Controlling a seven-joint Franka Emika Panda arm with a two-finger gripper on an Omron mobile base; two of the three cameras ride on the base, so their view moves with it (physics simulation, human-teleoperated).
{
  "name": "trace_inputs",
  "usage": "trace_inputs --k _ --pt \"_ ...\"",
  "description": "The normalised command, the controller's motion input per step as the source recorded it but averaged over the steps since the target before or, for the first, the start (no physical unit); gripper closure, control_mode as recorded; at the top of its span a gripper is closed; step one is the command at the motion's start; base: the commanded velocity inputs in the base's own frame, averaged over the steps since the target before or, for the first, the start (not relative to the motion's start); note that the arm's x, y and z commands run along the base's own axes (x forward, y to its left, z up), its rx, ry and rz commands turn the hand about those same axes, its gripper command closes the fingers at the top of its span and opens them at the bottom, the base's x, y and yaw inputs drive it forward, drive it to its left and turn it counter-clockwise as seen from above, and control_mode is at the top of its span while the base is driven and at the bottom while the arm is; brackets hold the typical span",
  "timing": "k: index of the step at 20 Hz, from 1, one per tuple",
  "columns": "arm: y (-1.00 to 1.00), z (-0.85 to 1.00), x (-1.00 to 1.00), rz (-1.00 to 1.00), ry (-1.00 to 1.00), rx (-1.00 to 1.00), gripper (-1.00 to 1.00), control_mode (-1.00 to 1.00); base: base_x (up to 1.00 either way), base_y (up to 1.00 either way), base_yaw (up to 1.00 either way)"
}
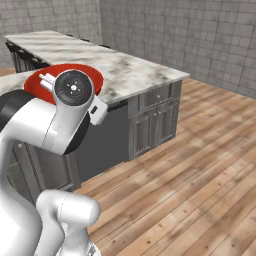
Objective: Pick up the bowls from the cabinet and place each bowl in front of a stool on the dining counter.
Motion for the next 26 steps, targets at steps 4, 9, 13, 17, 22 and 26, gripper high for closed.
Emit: trace_inputs --k 4,9,13,17,22,26 --pt "0.0 0.0 0.0 0.0 0.0 0.0 1.0 1.0 1.0 -1.0 -0.08" --pt "0.0 0.0 0.0 0.0 0.0 0.0 1.0 1.0 0.91 -1.0 -0.12" --pt "0.0 0.0 0.0 0.0 0.0 0.0 1.0 1.0 1.0 -1.0 -0.14" --pt "0.0 0.0 0.0 0.0 0.0 0.0 1.0 1.0 1.0 -1.0 -0.1" --pt "0.0 0.0 0.0 0.0 0.0 0.0 1.0 1.0 1.0 -1.0 -0.03" --pt "0.0 0.0 0.0 0.0 0.0 0.0 1.0 1.0 1.0 -1.0 0.0"
